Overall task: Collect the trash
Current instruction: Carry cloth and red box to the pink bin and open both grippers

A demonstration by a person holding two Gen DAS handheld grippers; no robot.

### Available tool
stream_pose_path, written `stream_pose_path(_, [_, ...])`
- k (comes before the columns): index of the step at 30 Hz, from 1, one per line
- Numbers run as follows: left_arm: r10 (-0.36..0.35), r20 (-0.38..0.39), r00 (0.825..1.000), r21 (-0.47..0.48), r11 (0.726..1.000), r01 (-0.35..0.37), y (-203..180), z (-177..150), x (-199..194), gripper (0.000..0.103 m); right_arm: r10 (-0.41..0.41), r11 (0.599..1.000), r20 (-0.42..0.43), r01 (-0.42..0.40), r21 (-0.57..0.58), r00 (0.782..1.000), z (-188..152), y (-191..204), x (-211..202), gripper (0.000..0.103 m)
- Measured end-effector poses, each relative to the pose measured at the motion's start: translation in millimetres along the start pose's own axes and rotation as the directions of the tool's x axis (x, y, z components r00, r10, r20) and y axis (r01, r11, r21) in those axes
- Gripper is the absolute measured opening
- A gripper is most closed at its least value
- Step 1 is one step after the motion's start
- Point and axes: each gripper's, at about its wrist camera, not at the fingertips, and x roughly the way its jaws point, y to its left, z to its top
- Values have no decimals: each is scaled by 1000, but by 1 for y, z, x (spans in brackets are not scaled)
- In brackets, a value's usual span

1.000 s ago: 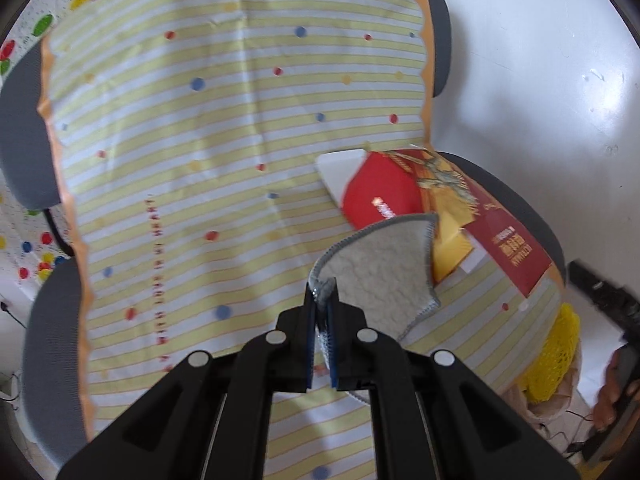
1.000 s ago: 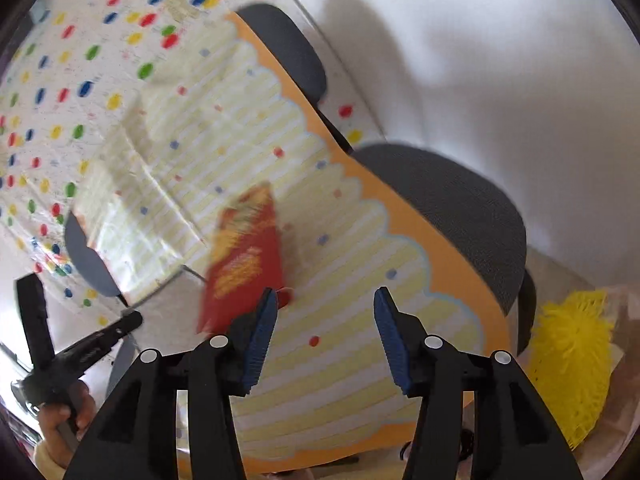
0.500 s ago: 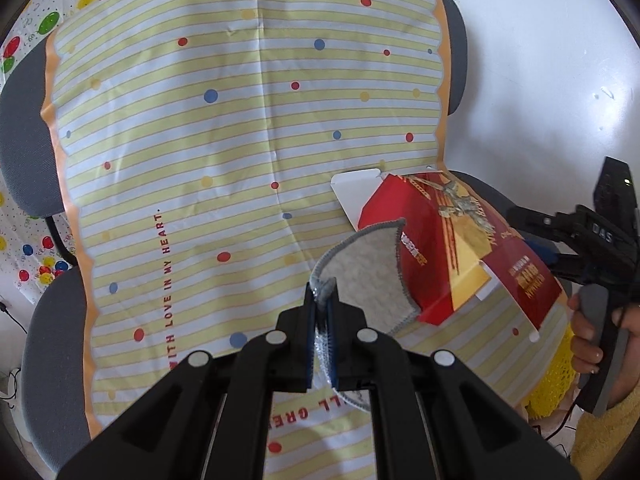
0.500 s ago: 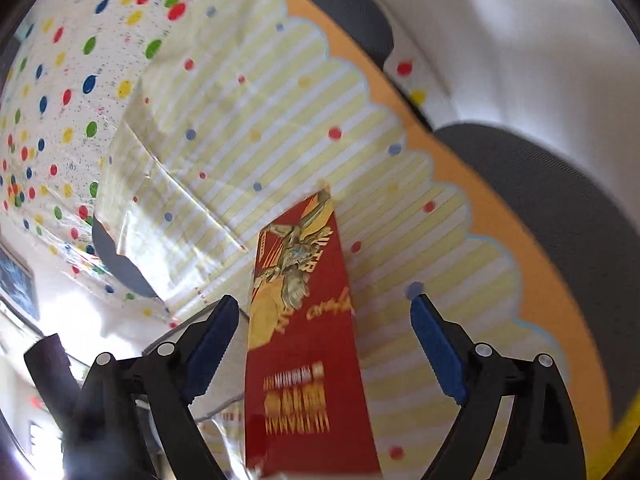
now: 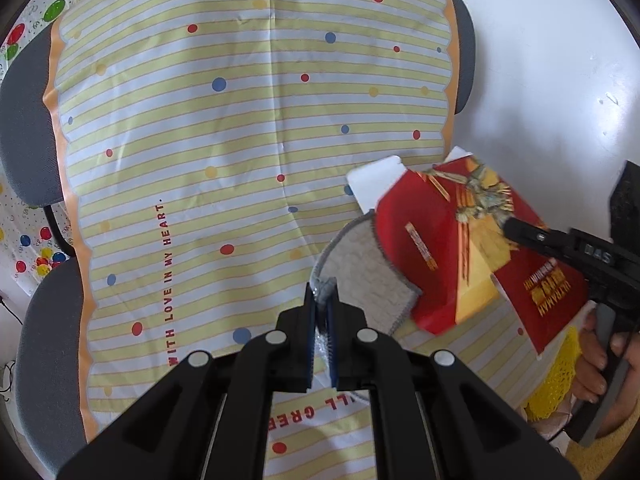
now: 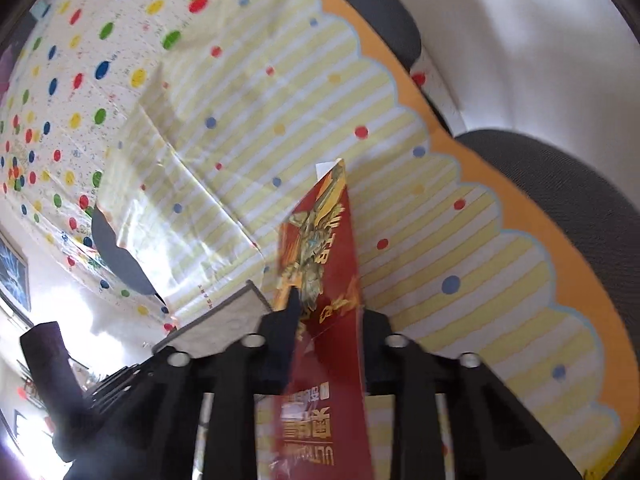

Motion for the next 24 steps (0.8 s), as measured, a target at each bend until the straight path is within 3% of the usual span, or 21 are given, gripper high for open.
stream_pose_path(5, [-39,28,999,42,998,38,-16,-5,-22,3,-57,998,90,59,-25,994,-22,8,-78,12])
stream_pose_path(8, [-94,47,994,87,992,90,-36,-11,-38,3,-124,992,136,126,-11,983,-41,2,-146,12])
stream_pose_path(10, [-134,60,989,131,984,125,-54,-15,-49,3,-187,982,169,189,6,968,-54,-3,-190,12])
stream_pose_path(14, [-269,66,961,225,942,248,-104,-27,-73,3,-342,940,234,334,75,910,-89,-14,-286,13])
stream_pose_path(16, [-339,55,939,272,910,313,-132,-35,-84,3,-426,905,260,412,111,866,-109,-19,-326,13])
stream_pose_path(18, [-422,23,906,325,860,393,-164,-46,-95,3,-516,857,273,491,157,812,-132,-26,-363,13])
stream_pose_path(21, [-526,-61,849,379,774,507,-212,-62,-104,3,-593,805,275,555,210,757,-156,-40,-390,14])
stream_pose_path(24, [-565,-145,812,425,706,566,-259,-78,-102,3,-648,762,275,605,233,710,-170,-58,-398,14])
